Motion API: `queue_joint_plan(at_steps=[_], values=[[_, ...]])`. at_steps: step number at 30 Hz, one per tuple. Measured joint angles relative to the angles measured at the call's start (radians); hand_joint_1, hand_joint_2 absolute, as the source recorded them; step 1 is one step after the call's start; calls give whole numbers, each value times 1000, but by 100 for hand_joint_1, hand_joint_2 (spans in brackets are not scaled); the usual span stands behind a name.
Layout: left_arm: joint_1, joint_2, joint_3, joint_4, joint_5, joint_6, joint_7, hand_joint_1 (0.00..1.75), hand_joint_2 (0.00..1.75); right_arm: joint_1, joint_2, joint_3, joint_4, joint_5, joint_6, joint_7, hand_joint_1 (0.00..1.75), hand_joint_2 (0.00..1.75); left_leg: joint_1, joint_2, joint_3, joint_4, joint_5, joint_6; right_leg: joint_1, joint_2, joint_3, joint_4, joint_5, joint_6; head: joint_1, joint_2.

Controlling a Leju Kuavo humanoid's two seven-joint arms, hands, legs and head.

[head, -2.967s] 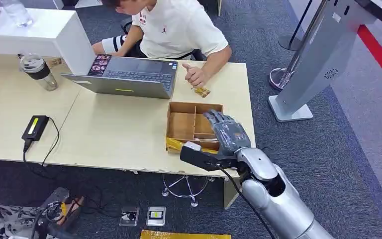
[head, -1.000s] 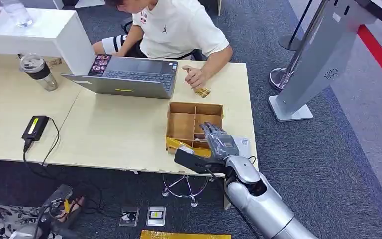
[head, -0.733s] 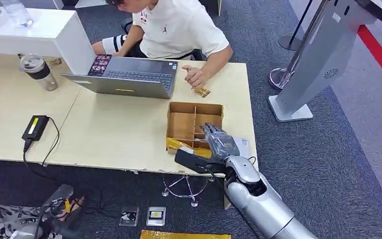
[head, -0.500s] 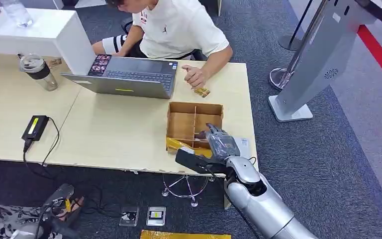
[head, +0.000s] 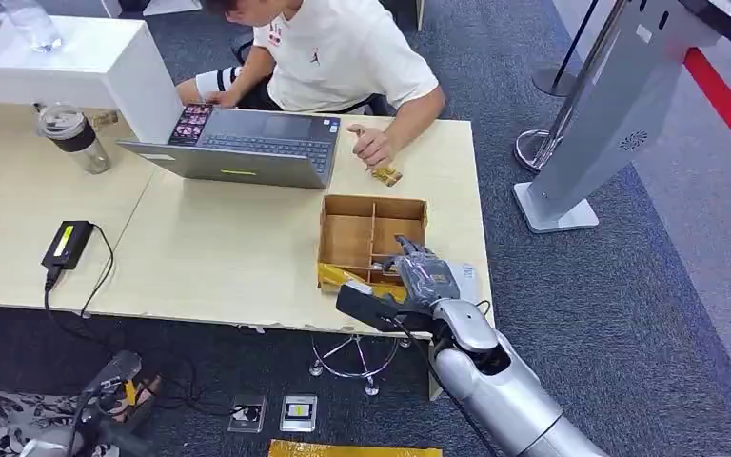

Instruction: Pass the card to the sensor for recognition and then transmit it.

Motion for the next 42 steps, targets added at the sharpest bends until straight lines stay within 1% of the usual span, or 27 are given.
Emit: queue_joint_plan(at_steps=[1, 6, 7, 9, 10, 12, 13, 15, 16, 17, 18, 19, 21, 24, 25, 26, 31, 39, 40, 42], values=[[0, 0, 0, 0, 0, 0, 0, 0, 175, 0, 0, 0, 0, 0, 0, 0, 79, 175, 0, 0, 0, 0, 0, 0, 0, 0, 0, 0, 0, 0, 0, 0], [0, 0, 0, 0, 0, 0, 0, 0, 175, 0, 0, 0, 0, 0, 0, 0, 77, 175, 0, 0, 0, 0, 0, 0, 0, 0, 0, 0, 0, 0, 0, 0], [0, 0, 0, 0, 0, 1, 0, 0, 175, 0, 0, 0, 0, 0, 0, 0, 80, 175, 0, 0, 0, 0, 0, 0, 0, 0, 0, 0, 0, 0, 0, 0], [0, 0, 0, 0, 1, 2, 0, 0, 175, 0, 0, 0, 0, 0, 0, 0, 103, 175, 0, 0, 0, 0, 0, 0, 0, 0, 0, 0, 0, 0, 0, 0], [0, 0, 0, 0, 1, 2, 0, 0, 175, 0, 0, 0, 0, 0, 0, 0, 131, 175, 0, 0, 0, 0, 0, 0, 0, 0, 0, 0, 0, 0, 0, 0], [0, 0, 0, 0, 1, 3, 0, 0, 175, 0, 0, 0, 0, 0, -2, 0, 152, 175, 0, 0, 0, 0, 0, 0, 0, 0, 0, 0, 0, 0, 0, 0], [0, 0, 0, 0, 1, 3, 0, 0, 175, 0, 0, 0, 0, 0, -3, -1, 157, 175, 0, 0, 0, 0, 0, 0, 0, 0, 0, 0, 0, 0, 0, 0], [0, 0, 0, 0, 1, 7, 0, 0, 175, -1, 0, 0, 1, 1, -13, -4, 162, 175, 0, 0, 0, 0, 0, 0, 0, 0, 0, 0, 0, 0, 0, 0], [0, 0, 0, 0, 1, 9, 0, 0, 175, -5, 0, 0, 1, 2, -19, -5, 159, 175, 0, 0, 0, 0, 0, 0, 0, 0, 0, 0, 0, 0, 0, 0], [0, -1, 0, 0, 1, 10, 0, 0, 175, -10, 0, 0, 1, 2, -24, -5, 162, 175, 0, 0, 0, 0, 0, 0, 0, 0, 0, 0, 0, 0, 0, 0], [0, -1, 0, 0, 1, 11, 0, 0, 175, -15, 0, 0, 2, 2, -31, -6, 162, 175, 0, 0, 0, 0, 0, 0, 0, 0, 0, 0, 0, 0, 0, 0], [0, -1, 0, 0, 1, 12, 0, 0, 175, -19, 0, 0, 3, 1, -36, -6, 159, 175, 0, 0, 0, 0, 0, 0, 0, 0, 0, 0, 0, 0, 0, 0], [0, -1, 0, 0, 0, 14, 0, 0, 175, -24, 1, 0, 10, 0, -47, -8, 168, 175, 0, 0, 0, 0, 0, 0, 0, 0, 0, 0, 0, 0, 0, 0], [0, -2, 0, 0, 0, 16, 0, 0, 175, -33, 3, 0, 19, -3, -65, -12, 166, 175, 0, 0, 0, 0, 0, 0, 0, 0, 0, 0, 0, 0, 0, 0], [0, -3, 0, 0, -1, 17, 0, 0, 175, -35, 5, 0, 23, -3, -71, -14, 169, 175, 0, 0, 0, 0, 0, 0, 0, 0, 0, 0, 0, 0, 0, 0], [0, -4, 0, 0, -1, 18, 0, 0, 175, -39, 7, 0, 27, -3, -79, -15, 166, 175, 0, 0, 0, 0, 0, 0, 0, 0, 0, 0, 0, 0, 0, 0], [0, -7, 0, 0, -2, 20, 0, 0, 175, -76, 9, -1, 57, -6, -125, -23, 168, 175, 0, 0, 0, 0, 0, 0, 0, 0, 0, 0, 0, 0, 0, 0], [0, -13, 1, 0, -1, 20, 0, 0, 175, -103, 14, -2, 97, -8, -137, -26, 173, 175, 0, 0, 0, 0, 0, 0, 0, 0, 0, 0, 0, 0, 0, 0], [0, -14, 2, 0, -1, 20, 0, 0, 175, -105, 16, -2, 102, -8, -138, -26, 169, 175, 0, 0, 0, 0, 0, 0, 0, 0, 0, 0, 0, 0, 0, 0], [-1, -15, 3, 0, -1, 21, 0, 0, 175, -111, 17, -2, 111, -9, -138, -26, 173, 175, 0, 0, 0, 0, 0, 0, 0, 0, 0, 0, 0, 0, 0, 0]])
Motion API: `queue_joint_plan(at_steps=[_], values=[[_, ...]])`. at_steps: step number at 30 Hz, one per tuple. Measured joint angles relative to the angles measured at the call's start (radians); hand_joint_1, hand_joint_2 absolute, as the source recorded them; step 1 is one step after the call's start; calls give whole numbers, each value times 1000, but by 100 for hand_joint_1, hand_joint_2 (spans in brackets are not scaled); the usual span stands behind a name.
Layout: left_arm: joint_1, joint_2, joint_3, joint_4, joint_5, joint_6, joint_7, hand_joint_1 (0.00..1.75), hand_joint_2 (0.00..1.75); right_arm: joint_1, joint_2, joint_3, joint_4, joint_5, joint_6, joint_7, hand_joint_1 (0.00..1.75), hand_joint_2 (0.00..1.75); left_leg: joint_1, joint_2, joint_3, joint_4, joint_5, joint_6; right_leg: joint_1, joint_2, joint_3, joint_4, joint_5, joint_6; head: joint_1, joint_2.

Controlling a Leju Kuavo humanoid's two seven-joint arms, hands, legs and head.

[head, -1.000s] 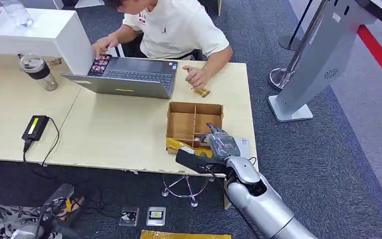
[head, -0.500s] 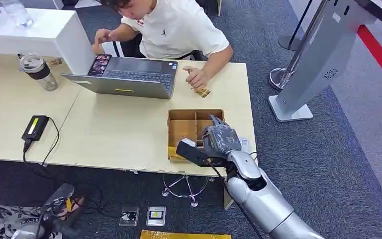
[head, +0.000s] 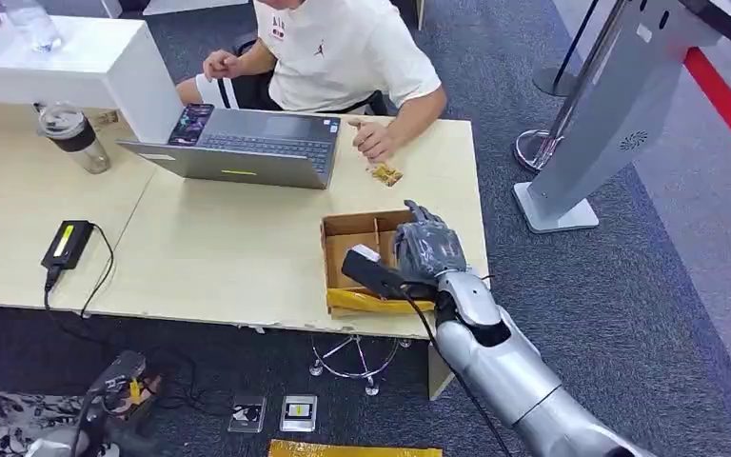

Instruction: Pass the card to the sensor for recognition and then transmit it.

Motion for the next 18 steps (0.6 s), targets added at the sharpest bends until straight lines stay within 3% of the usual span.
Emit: queue_joint_plan(at_steps=[18], values=[[1, -2, 8, 0, 7, 11, -11, 0, 175, -11, -6, -33, 14, -29, -21, -13, 175, 175, 0, 0, 0, 0, 0, 0, 0, 0, 0, 0, 0, 0, 0, 0]])
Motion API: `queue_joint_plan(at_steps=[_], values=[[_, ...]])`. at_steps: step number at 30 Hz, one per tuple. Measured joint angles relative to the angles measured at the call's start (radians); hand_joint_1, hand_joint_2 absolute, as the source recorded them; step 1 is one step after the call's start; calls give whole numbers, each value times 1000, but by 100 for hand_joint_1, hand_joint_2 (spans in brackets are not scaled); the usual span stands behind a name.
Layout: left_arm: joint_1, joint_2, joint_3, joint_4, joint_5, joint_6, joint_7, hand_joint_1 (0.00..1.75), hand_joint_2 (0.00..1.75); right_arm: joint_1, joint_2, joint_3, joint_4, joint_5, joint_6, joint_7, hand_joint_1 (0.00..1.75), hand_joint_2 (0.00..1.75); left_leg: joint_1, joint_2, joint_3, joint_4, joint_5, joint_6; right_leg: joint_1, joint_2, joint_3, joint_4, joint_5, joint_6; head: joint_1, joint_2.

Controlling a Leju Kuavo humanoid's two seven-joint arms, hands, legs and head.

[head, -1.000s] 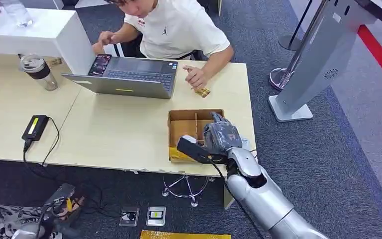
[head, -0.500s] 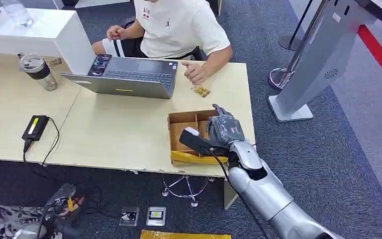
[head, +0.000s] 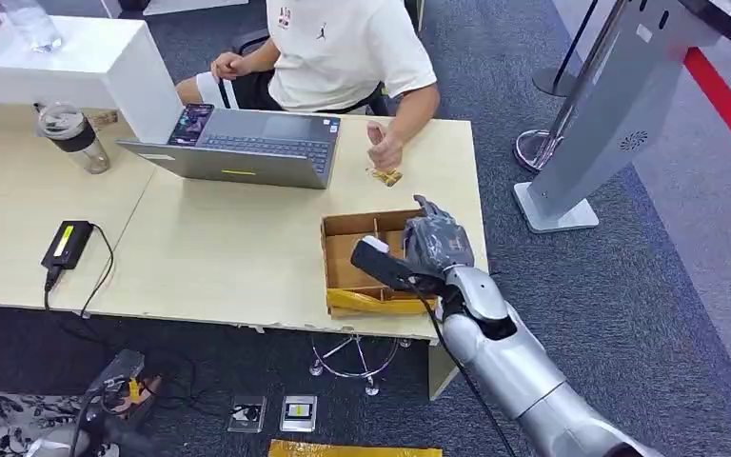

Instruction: Pass the card to the sensor for recognition and then transmit it.

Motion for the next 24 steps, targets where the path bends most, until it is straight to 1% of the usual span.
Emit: queue_joint_plan(at_steps=[2, 5, 7, 10, 15, 19, 21, 24], values=[[0, 0, 1, 0, 1, 1, -3, 0, 175, -10, -1, -15, -5, -32, -19, -14, 175, 175, 0, 0, 0, 0, 0, 0, 0, 0, 0, 0, 0, 0, 0, 0], [2, -1, 5, 0, 6, 10, -13, 0, 175, -46, -7, -50, -37, -123, -62, -58, 175, 175, 0, 0, 0, 0, 0, 0, 0, 0, 0, 0, 1, 0, 0, 0], [2, -3, 5, 0, 7, 18, -20, 0, 175, -98, -18, -85, -73, -187, -87, -94, 175, 175, -1, 0, 0, 0, 1, 0, 0, 0, -1, 0, 2, 0, 0, 0], [2, -8, 5, 0, 7, 22, -23, 0, 175, -185, -34, -133, -110, -232, -97, -122, 175, 175, -1, 0, 0, 0, 1, 0, 0, 0, -1, 0, 2, 0, 0, 0], [-3, -21, 5, 0, 2, 29, -24, 0, 175, -304, -42, -190, -131, -251, -139, -164, 175, 175, -1, 1, 0, 0, 1, 0, -1, 0, -1, 0, 2, 0, 0, 0], [-13, -31, 3, 0, -14, 30, -23, 0, 175, -379, -43, -199, -123, -235, -162, -196, 175, 175, -1, 1, -1, 0, 1, 0, 0, 0, -1, 0, 2, 0, 0, 0], [-24, -38, 2, 0, -24, 25, -20, 0, 175, -427, -39, -199, -94, -216, -175, -215, 175, 175, -1, 0, -1, 0, 1, 0, 0, 0, -1, 1, 2, 0, 0, 0], [-41, -47, 1, -1, -30, 17, -11, 0, 175, -494, -23, -198, -10, -195, -199, -240, 175, 175, 0, 0, -1, 0, 1, -1, 0, 0, -1, 1, 2, 0, 0, 0]])
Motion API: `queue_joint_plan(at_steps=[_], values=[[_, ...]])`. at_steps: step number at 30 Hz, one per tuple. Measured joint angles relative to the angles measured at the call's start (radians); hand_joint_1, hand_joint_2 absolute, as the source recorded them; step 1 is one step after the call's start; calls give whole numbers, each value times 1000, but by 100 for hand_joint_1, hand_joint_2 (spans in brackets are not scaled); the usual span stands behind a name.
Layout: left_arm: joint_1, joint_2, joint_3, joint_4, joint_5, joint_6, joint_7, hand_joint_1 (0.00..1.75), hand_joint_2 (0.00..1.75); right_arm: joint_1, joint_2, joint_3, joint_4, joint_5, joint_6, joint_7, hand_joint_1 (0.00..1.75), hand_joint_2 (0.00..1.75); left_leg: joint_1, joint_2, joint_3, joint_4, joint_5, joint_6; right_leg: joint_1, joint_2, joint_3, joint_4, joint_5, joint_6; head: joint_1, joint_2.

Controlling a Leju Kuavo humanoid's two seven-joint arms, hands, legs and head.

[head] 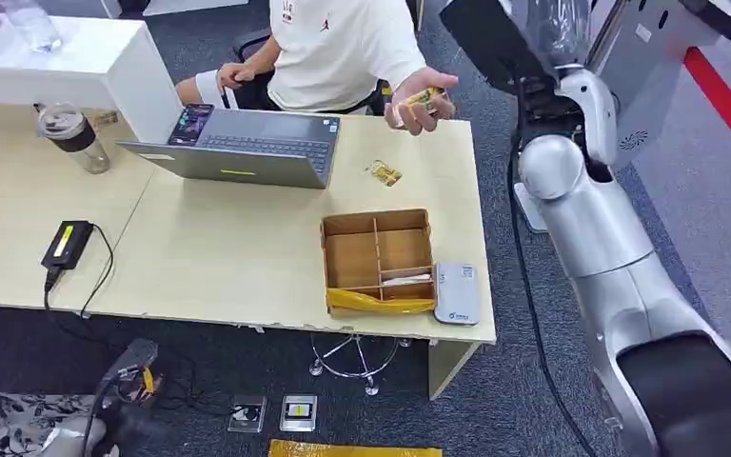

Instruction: Pass the card to the sensor for recognition and then transmit it.

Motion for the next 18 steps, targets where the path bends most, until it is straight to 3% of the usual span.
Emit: queue_joint_plan(at_steps=[6, 14, 18], values=[[-16, -13, -3, -3, -5, -5, 3, 0, 175, -65, 16, 2, 110, 33, -9, -2, 175, 175, 0, 0, 0, 0, 0, 0, 0, 0, 0, 0, 0, 0, 0, 0], [-46, -34, -11, -5, 6, -18, 42, 0, 175, -100, 59, 30, 322, 172, 67, 114, 175, 175, 0, 0, 0, 0, 0, 0, 0, -1, 0, 0, 0, 0, 0, 0], [-46, -43, -13, -5, 23, -22, 47, 0, 175, -86, 72, 44, 418, 200, 71, 142, 175, 175, 0, 0, 0, 0, 0, 0, 0, -1, 0, 0, 0, 0, -1, 0]])
